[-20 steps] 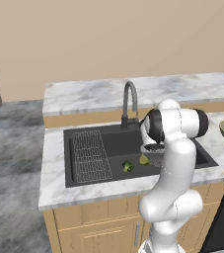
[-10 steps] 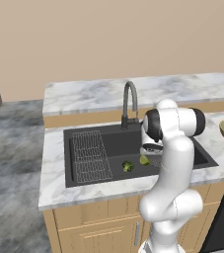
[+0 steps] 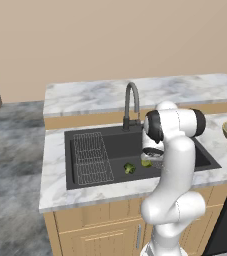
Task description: Remove the broccoli and lemon wedge from the sink. Then move the bowl and cup from the counter to the sink for washing.
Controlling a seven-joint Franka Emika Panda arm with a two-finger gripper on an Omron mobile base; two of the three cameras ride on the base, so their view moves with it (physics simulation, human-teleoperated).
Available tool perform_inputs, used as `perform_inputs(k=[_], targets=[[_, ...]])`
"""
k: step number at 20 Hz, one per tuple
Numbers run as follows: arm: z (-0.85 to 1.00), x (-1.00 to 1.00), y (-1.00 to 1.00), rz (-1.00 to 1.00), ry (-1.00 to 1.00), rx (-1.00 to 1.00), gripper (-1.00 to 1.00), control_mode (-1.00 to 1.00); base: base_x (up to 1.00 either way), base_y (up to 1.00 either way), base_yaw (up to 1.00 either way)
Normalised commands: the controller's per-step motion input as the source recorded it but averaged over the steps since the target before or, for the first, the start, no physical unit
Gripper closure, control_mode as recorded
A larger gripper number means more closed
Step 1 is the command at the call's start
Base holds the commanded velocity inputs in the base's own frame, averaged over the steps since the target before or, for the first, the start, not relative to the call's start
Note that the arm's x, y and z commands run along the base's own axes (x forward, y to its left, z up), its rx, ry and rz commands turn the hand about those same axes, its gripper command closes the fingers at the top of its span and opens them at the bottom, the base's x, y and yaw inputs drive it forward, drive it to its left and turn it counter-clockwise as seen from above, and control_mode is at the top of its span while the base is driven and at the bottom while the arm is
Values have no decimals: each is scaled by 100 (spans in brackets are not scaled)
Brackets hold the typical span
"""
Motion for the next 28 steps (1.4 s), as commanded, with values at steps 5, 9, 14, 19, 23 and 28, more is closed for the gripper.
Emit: perform_inputs(k=[5, 9, 14, 19, 23, 28], targets=[[-5, 9, 1, 0, 4, 0, -100, -100, 0, 0, 0], [-2, 13, 0, 0, 5, 0, -100, -100, 0, 0, 0], [-3, 12, 0, 0, 4, 0, -100, -100, 0, 0, 0], [-3, 14, 0, 0, 1, 0, -100, -100, 0, 0, 0], [-4, 15, 0, 0, 0, 0, -100, -100, 0, 0, 0], [-6, 15, 1, 0, 1, 0, -100, -100, 0, 0, 0]])
